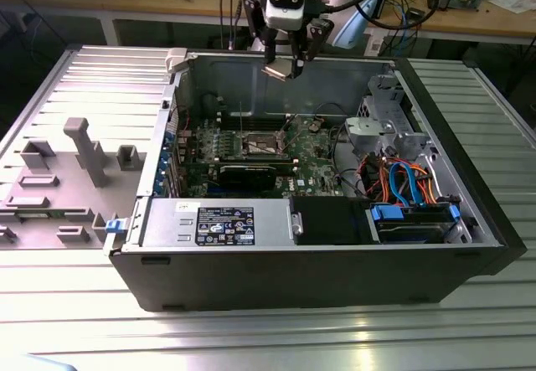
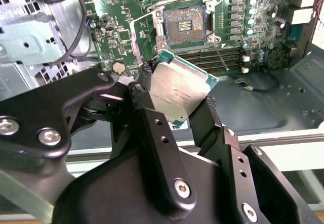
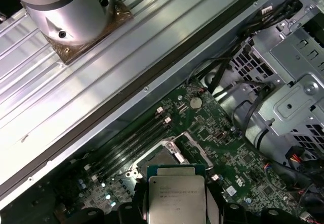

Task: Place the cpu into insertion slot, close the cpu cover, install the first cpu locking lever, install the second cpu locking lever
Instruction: 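Place the cpu into insertion slot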

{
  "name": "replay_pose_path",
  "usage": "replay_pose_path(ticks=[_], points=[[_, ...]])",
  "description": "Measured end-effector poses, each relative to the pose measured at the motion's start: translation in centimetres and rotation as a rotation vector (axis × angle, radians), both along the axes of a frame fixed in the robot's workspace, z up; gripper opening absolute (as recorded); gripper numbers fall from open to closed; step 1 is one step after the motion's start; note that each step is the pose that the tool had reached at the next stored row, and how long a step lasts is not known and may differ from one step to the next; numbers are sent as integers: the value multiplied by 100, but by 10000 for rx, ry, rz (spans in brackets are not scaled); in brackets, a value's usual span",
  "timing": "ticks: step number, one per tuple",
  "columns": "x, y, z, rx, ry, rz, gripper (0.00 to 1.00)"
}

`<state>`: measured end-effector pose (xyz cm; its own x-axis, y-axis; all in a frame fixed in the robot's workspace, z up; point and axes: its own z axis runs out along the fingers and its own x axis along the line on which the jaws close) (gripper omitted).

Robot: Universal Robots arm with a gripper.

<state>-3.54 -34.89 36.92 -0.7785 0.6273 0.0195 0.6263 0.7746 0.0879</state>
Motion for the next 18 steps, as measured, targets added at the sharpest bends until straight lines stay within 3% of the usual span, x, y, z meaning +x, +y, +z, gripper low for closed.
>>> replay_pose_path(ticks=[10, 18], points=[[0, 0, -2, 0, -1, -67, 55], [0, 0, -17, -8, -1, -1147, 55]])
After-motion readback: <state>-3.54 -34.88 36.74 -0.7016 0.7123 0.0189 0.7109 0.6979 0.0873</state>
